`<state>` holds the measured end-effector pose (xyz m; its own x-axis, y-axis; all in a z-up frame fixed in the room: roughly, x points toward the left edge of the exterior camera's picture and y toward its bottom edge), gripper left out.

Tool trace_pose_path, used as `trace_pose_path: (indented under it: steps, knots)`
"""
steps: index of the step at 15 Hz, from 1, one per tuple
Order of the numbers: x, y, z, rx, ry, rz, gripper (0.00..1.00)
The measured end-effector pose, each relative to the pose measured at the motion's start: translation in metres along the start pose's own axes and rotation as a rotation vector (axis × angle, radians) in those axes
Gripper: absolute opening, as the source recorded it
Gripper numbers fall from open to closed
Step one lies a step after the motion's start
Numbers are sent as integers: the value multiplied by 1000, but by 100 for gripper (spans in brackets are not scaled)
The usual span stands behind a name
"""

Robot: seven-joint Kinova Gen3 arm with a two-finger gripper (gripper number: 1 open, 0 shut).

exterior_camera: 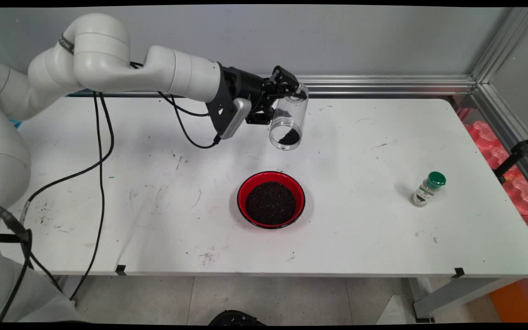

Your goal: Pour the black seasoning powder in the red bowl

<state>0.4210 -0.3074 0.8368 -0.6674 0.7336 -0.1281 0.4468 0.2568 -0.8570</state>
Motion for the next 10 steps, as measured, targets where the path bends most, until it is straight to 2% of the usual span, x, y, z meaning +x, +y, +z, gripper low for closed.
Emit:
trace_pose_path:
  steps: [3, 10]
  knots:
    - [-5, -1, 2, -21, 22, -107, 0]
    - [-20, -2, 10, -68, 62, -416, 0]
